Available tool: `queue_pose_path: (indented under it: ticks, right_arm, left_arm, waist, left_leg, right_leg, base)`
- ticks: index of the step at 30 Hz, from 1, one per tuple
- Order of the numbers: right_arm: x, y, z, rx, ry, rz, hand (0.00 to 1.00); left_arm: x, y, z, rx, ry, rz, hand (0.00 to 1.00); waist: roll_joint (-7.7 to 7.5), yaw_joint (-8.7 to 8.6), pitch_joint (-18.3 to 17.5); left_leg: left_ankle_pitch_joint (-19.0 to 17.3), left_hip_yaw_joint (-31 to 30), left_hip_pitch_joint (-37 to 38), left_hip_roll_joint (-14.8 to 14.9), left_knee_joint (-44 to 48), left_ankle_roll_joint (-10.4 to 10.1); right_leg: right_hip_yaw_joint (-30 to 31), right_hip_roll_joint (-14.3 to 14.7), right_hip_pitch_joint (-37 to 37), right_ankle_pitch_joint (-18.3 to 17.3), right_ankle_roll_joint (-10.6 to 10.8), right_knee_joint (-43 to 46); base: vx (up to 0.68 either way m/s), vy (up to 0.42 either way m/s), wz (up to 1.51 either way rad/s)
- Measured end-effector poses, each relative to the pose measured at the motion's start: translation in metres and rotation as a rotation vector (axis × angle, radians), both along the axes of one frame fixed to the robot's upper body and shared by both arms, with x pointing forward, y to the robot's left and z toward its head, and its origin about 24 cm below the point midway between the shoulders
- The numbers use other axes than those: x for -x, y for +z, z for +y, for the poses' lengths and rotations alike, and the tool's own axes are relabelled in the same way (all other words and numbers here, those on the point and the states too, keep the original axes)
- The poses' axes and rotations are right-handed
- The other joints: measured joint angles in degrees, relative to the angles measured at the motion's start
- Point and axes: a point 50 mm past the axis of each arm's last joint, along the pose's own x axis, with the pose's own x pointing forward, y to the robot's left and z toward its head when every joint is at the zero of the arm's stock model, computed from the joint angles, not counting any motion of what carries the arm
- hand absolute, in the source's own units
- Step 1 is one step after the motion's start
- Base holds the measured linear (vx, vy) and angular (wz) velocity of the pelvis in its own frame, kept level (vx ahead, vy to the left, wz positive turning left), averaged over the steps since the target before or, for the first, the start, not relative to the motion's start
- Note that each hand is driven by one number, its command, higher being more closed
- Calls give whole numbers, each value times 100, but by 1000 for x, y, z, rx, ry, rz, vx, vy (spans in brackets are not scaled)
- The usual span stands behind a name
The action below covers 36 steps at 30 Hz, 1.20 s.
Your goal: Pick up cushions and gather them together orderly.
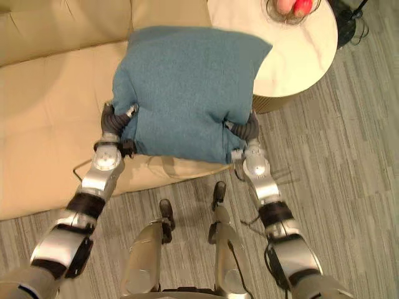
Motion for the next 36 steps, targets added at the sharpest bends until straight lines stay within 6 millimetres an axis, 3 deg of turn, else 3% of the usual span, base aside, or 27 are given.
queue_pose_path:
  ticks: [3, 4, 8, 11, 13, 15, 16, 17, 18, 19, 20, 21, 22, 23, 24, 25, 26, 28, 29, 31, 32, 33, 35, 36]
  right_arm:
    - [19, -8, -1, 23, 6, 3, 100]
    - [31, -15, 0, 32, 21, 20, 100]
    - [56, -25, 1, -7, 44, 44, 100]
    - [66, -21, 4, -30, 68, 24, 100]
    - [69, -20, 4, -36, 78, 11, 100]
    - [71, -21, 3, -53, 84, 15, 100]
    - [71, -22, 3, -57, 83, 16, 100]
    - [71, -22, 1, -59, 77, 17, 100]
    - [72, -24, 1, -59, 74, 24, 100]
    - [72, -26, 1, -61, 72, 33, 100]
    - [72, -27, 1, -60, 72, 36, 100]
    - [72, -26, 0, -53, 75, 31, 100]
    - [71, -25, 0, -49, 77, 26, 100]
    - [67, -23, 1, -45, 80, 18, 100]
    - [64, -19, 1, -46, 86, 4, 100]
    - [60, -19, 0, -36, 87, 1, 100]
    - [54, -26, -4, -25, 76, 36, 100]
    - [52, -38, -14, -17, 35, 98, 100]
    - [51, -39, -19, -18, 10, 106, 100]
    - [51, -38, -23, -23, -6, 98, 100]
    - [51, -37, -25, -26, -15, 95, 100]
    - [51, -36, -26, -27, -19, 91, 100]
    - [52, -32, -28, -37, -30, 73, 100]
    - [53, -30, -29, -52, -41, 64, 100]
  left_arm:
    - [24, -20, -2, 40, -1, 47, 100]
    - [41, -32, -1, 60, 1, 80, 100]
    - [84, -44, -4, 130, 2, 116, 100]
    - [102, -42, -5, 170, 16, 96, 100]
    - [104, -39, -6, 166, 16, 74, 100]
    - [103, -37, -7, 164, 14, 62, 100]
    - [102, -36, -8, 160, 6, 57, 100]
    - [97, -35, -9, 144, -12, 48, 100]
    - [95, -34, -10, 139, -17, 46, 100]
    - [93, -36, -10, 136, -17, 51, 100]
    - [93, -37, -10, 135, -15, 58, 100]
    - [94, -38, -10, 136, -14, 58, 100]
    - [94, -38, -10, 138, -13, 58, 100]
    - [94, -38, -11, 141, -13, 58, 100]
    - [93, -36, -11, 143, -15, 50, 100]
    - [93, -37, -13, 150, -15, 52, 100]
    - [93, -37, -15, 159, -19, 59, 100]
    - [93, -38, -19, 161, -51, 66, 100]
    - [93, -39, -25, 164, -83, 71, 100]
    - [93, -39, -28, 174, -108, 74, 100]
    - [93, -39, -29, 175, -121, 72, 100]
    - [93, -38, -30, 174, -128, 70, 100]
    - [92, -38, -33, 183, -140, 65, 100]
    - [91, -37, -34, 181, -148, 60, 100]
  waist:
    - [40, -6, -136]
    - [63, 6, -385]
    - [158, 29, -916]
    - [254, 55, -1241]
    - [272, 57, -1253]
    - [272, 13, -1253]
    - [265, 17, -1260]
    - [230, -34, -1248]
    - [198, -79, -1258]
    - [156, -116, -1259]
    - [121, -116, -1280]
    - [103, 20, -1322]
    - [126, 56, -1333]
    - [247, 138, -1393]
    - [372, 211, -1424]
    - [530, 182, -1373]
    - [658, 155, -1305]
    - [634, 130, -1284]
    - [567, 84, -1256]
    - [493, -8, -1214]
    - [491, -49, -1213]
    - [493, -79, -1214]
    - [560, -246, -1254]
    - [564, -300, -1256]
  left_leg:
    - [16, 1, 350, -28, -204, -7]
    - [16, 2, 504, -26, -294, -8]
    - [36, 46, 1128, -77, -687, -37]
    - [35, 180, 1371, -103, -803, -36]
    - [34, 204, 1460, -113, -796, -35]
    - [59, 158, 1461, -118, -681, 6]
    - [125, 125, 1413, -87, -624, 105]
    - [156, -17, 1276, -127, -477, 156]
    - [161, -191, 1251, -177, -409, 163]
    - [177, -451, 1156, -259, -270, 175]
    - [177, -649, 1019, -317, -82, 175]
    - [212, -918, 671, -374, 202, 118]
    - [267, -1062, 508, -383, 252, 68]
    - [563, -1278, 147, -314, 150, 3]
    - [852, -1487, -197, -175, -3, -126]
    - [1024, -1623, -335, -67, -69, -191]
    - [1582, -1604, -417, 83, -427, -218]
    - [2267, -1159, -189, 82, -1247, -280]
    - [1829, -649, -184, -54, -783, 13]
    - [1155, -178, -111, -221, -71, 224]
    - [712, 38, -14, -169, 221, 252]
    - [540, 169, 89, -121, 341, 263]
    - [1, 467, 508, 47, 270, 101]
    - [-100, 466, 590, 41, 34, 29]
  right_leg:
    - [0, -3, 275, -103, 25, -20]
    - [0, 7, 389, -158, 21, -22]
    - [18, -2, 819, -401, 72, -13]
    - [141, -4, 923, -412, 76, 5]
    - [160, -18, 1001, -419, 84, 44]
    - [229, -90, 816, -629, 239, 663]
    - [438, -99, 680, -815, 419, 1042]
    - [833, -223, 348, -1572, 330, 2283]
    - [940, -274, 219, -1947, 234, 3039]
    - [1103, -331, 202, -2255, 363, 3891]
    - [1298, -324, 270, -2468, 499, 4380]
    - [1563, -224, 417, -2798, 551, 4359]
    - [1586, -160, 446, -2876, 592, 4180]
    - [1533, -55, 501, -2967, 565, 3599]
    - [1337, 92, 498, -3015, 353, 3081]
    - [1177, 240, 477, -2907, 242, 2975]
    - [841, 408, 497, -2683, 74, 2777]
    - [312, 259, 522, -2535, -205, 2611]
    - [90, 74, 468, -2436, -223, 2572]
    - [-116, -214, 372, -2203, -240, 2382]
    - [-214, -327, 338, -2000, -227, 2179]
    - [-285, -393, 330, -1903, -223, 2081]
    - [-518, -500, 332, -1630, -59, 1707]
    - [-578, -518, 328, -1567, 12, 1612]
  base:
    - [92, 14, 3]
    - [62, 7, 4]
    - [71, 4, -1]
    - [24, 16, -16]
    - [-48, 17, -9]
    - [-126, 36, 7]
    - [-114, 2, 47]
    - [-119, -23, 78]
    - [-52, -58, 122]
    - [-47, -101, 123]
    - [-123, -243, 146]
    - [-188, -276, 116]
    - [-246, -301, 115]
    - [-249, -238, 90]
    - [-276, -229, 95]
    - [-361, -223, 104]
    - [-348, -170, 96]
    - [-430, -150, 127]
    - [-374, -116, 130]
    - [-322, -77, 101]
    - [-271, -34, 79]
    - [-257, 47, 69]
    - [-294, 144, 72]
    - [-218, 159, 62]
